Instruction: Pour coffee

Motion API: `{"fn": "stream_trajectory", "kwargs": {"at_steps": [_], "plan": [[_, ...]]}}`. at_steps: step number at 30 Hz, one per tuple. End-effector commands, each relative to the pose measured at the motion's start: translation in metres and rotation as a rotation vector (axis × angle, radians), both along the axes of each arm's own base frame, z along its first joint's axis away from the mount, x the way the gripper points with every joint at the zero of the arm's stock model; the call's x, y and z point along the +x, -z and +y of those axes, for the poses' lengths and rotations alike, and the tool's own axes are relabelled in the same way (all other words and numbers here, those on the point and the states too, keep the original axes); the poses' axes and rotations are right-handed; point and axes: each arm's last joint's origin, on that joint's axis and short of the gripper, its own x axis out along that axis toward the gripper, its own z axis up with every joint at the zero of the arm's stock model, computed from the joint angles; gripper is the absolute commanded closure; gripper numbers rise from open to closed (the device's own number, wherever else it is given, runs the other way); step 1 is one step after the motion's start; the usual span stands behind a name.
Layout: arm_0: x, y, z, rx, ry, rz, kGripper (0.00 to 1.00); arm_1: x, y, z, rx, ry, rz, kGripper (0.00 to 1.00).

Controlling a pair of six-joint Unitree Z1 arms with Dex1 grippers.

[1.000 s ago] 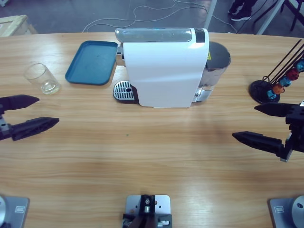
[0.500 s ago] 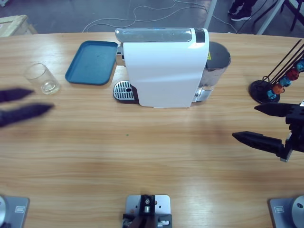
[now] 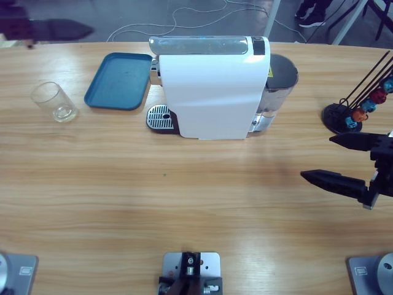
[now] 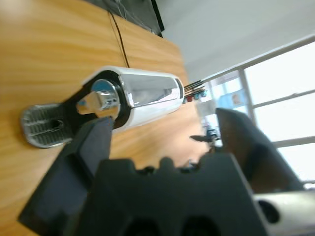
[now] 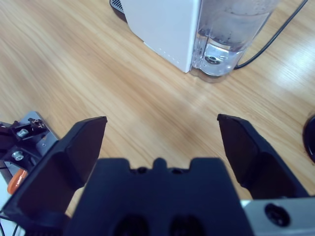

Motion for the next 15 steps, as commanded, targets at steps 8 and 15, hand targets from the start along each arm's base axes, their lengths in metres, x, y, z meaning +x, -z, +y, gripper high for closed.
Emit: {"fn": "stream_trajectory", "kwargs": {"at_steps": [8, 15], "plan": [[0.037, 0.041, -0.032, -0.005, 0.062, 0.217, 0.277, -0.013, 0.005, -0.009, 0.015, -0.019, -0.033, 0.000], [0.053, 0.053, -0.051, -0.067, 0.217, 0.218, 0.276, -0.013, 0.005, -0.009, 0.017, -0.021, -0.033, 0.000]]}}
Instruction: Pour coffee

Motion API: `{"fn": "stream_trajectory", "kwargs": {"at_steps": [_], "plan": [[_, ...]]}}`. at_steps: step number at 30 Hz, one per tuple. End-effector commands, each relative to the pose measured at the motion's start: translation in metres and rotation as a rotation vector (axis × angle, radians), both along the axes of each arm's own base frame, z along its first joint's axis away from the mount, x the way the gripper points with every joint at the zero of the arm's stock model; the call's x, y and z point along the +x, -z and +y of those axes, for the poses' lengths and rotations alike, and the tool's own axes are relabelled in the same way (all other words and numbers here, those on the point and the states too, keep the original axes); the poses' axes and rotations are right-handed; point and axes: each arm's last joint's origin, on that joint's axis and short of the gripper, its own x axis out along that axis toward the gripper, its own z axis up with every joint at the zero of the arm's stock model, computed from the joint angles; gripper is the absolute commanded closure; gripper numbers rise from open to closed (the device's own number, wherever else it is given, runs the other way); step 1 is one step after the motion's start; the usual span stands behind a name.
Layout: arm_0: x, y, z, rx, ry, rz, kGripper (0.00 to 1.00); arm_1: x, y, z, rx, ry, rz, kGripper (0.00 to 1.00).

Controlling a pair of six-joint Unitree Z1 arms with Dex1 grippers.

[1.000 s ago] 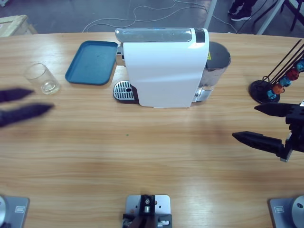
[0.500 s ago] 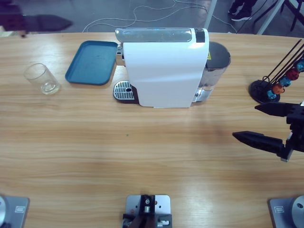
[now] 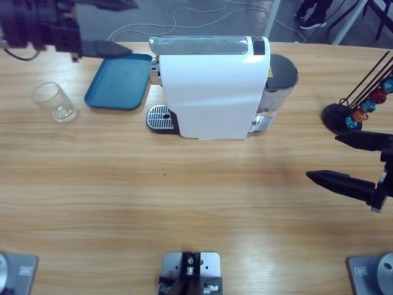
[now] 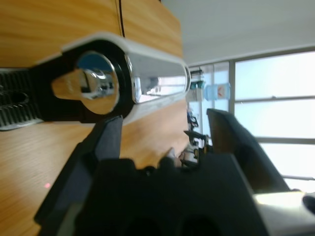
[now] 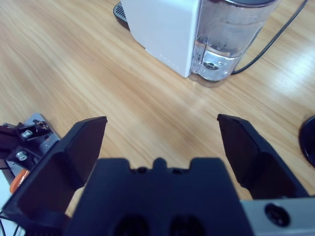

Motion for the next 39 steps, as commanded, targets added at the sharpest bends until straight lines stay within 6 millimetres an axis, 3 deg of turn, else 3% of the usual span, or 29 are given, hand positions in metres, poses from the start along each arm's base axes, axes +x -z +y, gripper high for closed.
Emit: {"fn": "stream_trajectory", "kwargs": {"at_steps": [1, 7, 14, 17, 30, 39], "plan": [[0.024, 0.020, -0.024, -0.042, 0.104, 0.031, 0.276, -0.006, 0.007, -0.004, -0.003, -0.020, -0.007, 0.000], [0.034, 0.024, -0.026, -0.037, 0.093, 0.030, 0.278, -0.007, 0.006, -0.004, 0.001, -0.023, -0.010, 0.000], [0.015, 0.007, 0.007, -0.047, 0.040, 0.005, 0.278, -0.007, 0.006, -0.004, 0.000, -0.019, -0.014, 0.000], [0.014, 0.007, 0.012, -0.045, 0.029, 0.010, 0.280, -0.007, 0.006, -0.004, 0.000, -0.018, -0.015, 0.000], [0.044, 0.041, -0.008, -0.014, 0.049, 0.065, 0.279, -0.008, 0.006, -0.005, 0.002, -0.017, -0.019, 0.000], [0.056, 0.032, -0.027, -0.036, 0.076, 0.042, 0.280, -0.008, 0.006, -0.005, 0.004, -0.016, -0.023, 0.000]]}}
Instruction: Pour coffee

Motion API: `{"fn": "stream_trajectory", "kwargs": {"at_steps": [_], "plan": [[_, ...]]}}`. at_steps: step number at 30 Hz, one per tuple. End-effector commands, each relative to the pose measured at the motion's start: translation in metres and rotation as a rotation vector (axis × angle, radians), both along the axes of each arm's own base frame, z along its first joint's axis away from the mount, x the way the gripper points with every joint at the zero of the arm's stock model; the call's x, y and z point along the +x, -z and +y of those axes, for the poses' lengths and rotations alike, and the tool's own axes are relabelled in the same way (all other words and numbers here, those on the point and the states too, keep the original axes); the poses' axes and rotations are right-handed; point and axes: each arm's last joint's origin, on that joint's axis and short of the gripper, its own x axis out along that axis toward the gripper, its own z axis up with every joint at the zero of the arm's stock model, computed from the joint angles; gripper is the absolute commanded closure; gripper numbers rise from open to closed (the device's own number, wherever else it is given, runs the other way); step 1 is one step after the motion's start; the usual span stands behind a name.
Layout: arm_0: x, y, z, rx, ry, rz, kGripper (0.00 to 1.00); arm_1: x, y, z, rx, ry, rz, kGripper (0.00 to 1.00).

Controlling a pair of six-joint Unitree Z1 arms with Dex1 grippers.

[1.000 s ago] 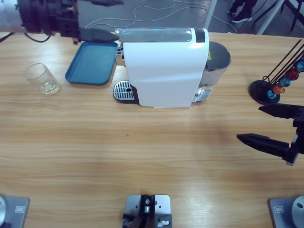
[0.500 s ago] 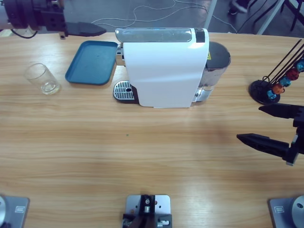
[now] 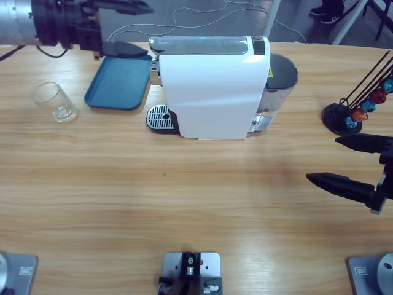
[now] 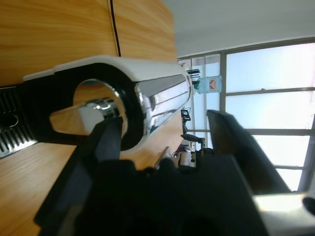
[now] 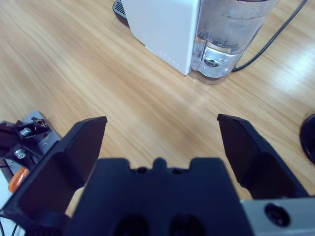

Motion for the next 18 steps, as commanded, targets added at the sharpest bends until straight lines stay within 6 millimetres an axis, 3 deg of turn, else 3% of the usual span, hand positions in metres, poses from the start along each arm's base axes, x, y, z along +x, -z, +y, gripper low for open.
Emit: {"fn": "stream_trajectory", "kwargs": {"at_steps": [1, 2, 6, 7, 8, 18], "plan": [[0.014, 0.013, -0.020, 0.002, 0.035, 0.026, 0.323, -0.007, 0.004, -0.005, 0.006, -0.015, -0.025, 0.000], [0.015, 0.011, -0.021, 0.000, 0.037, 0.022, 0.438, -0.007, 0.004, -0.005, 0.006, -0.015, -0.025, 0.000], [0.015, 0.008, -0.023, -0.004, 0.042, 0.006, 0.742, -0.007, 0.004, -0.005, 0.007, -0.015, -0.026, 0.000], [0.014, 0.006, -0.022, -0.005, 0.041, -0.001, 0.925, -0.007, 0.004, -0.005, 0.007, -0.015, -0.026, 0.000], [0.012, 0.004, -0.021, -0.004, 0.035, -0.008, 0.999, -0.008, 0.004, -0.005, 0.008, -0.015, -0.027, 0.000], [-0.006, -0.020, -0.020, -0.015, 0.035, -0.124, 1.000, -0.009, 0.003, -0.006, 0.013, -0.014, -0.034, 0.000]]}}
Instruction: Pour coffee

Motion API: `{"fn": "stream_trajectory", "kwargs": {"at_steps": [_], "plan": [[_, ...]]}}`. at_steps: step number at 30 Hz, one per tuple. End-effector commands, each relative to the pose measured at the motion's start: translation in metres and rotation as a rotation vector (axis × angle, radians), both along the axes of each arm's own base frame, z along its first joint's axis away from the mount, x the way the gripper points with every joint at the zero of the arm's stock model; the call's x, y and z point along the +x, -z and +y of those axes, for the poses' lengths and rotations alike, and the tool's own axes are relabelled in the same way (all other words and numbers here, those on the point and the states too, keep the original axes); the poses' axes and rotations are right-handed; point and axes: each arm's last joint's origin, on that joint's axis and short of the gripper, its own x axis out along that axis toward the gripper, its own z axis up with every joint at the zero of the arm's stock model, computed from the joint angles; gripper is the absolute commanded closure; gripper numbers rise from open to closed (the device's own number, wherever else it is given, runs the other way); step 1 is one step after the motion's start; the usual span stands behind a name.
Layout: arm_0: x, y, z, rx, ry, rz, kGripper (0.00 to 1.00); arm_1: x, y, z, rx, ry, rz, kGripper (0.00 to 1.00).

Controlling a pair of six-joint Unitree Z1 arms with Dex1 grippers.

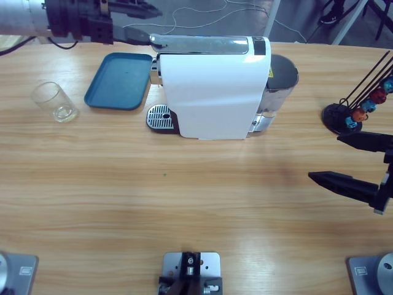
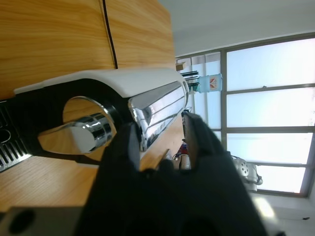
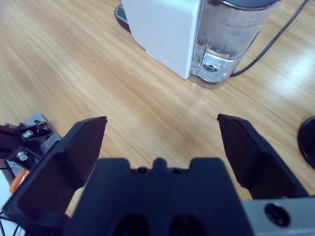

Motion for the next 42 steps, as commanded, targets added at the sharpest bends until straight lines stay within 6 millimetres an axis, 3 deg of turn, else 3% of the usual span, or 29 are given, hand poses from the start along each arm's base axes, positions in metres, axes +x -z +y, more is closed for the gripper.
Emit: {"fn": "stream_trajectory", "kwargs": {"at_steps": [1, 6, 13, 17, 19, 20, 23, 27, 30, 31, 35, 38, 42], "plan": [[-0.016, -0.020, -0.008, -0.008, 0.015, -0.123, 1.000, -0.007, 0.006, -0.005, -0.003, -0.013, -0.015, 0.000], [-0.020, -0.038, -0.008, -0.036, 0.013, -0.175, 1.000, -0.008, 0.006, -0.006, 0.001, -0.012, -0.021, 0.000], [-0.029, -0.081, -0.004, -0.080, 0.003, -0.244, 1.000, -0.009, 0.006, -0.006, 0.004, -0.010, -0.028, 0.000], [-0.041, -0.090, 0.004, -0.041, -0.008, -0.305, 0.991, -0.015, 0.000, -0.013, 0.027, 0.017, -0.060, 0.000], [-0.058, -0.094, 0.012, 0.075, -0.065, -0.363, 0.603, -0.025, -0.013, -0.022, 0.050, 0.053, -0.052, 0.000], [-0.073, -0.098, 0.018, 0.185, -0.104, -0.427, 0.507, -0.030, -0.017, -0.027, 0.057, 0.088, -0.043, 0.000], [-0.110, -0.102, 0.029, 0.492, -0.153, -0.629, 0.490, -0.026, -0.040, -0.034, 0.046, 0.243, -0.069, 0.000], [-0.138, -0.076, 0.042, 0.760, -0.146, -0.715, 0.256, 0.012, -0.073, -0.042, -0.035, 0.547, -0.041, 0.035], [-0.159, -0.052, 0.064, 0.810, -0.140, -0.696, 0.202, 0.037, -0.076, -0.052, 0.011, 0.738, 0.002, 0.478], [-0.167, -0.043, 0.072, 0.825, -0.132, -0.698, 0.202, 0.045, -0.072, -0.054, 0.030, 0.777, 0.017, 0.562], [-0.188, -0.021, 0.092, 0.863, -0.101, -0.702, 0.203, 0.062, -0.047, -0.058, 0.019, 0.856, 0.060, 0.590], [-0.201, -0.008, 0.104, 0.880, -0.090, -0.701, 0.202, 0.070, -0.042, -0.058, 0.039, 0.880, 0.024, 0.704], [-0.214, 0.008, 0.119, 0.893, -0.105, -0.723, 0.202, 0.085, -0.036, -0.057, 0.014, 0.904, 0.028, 0.699]]}}
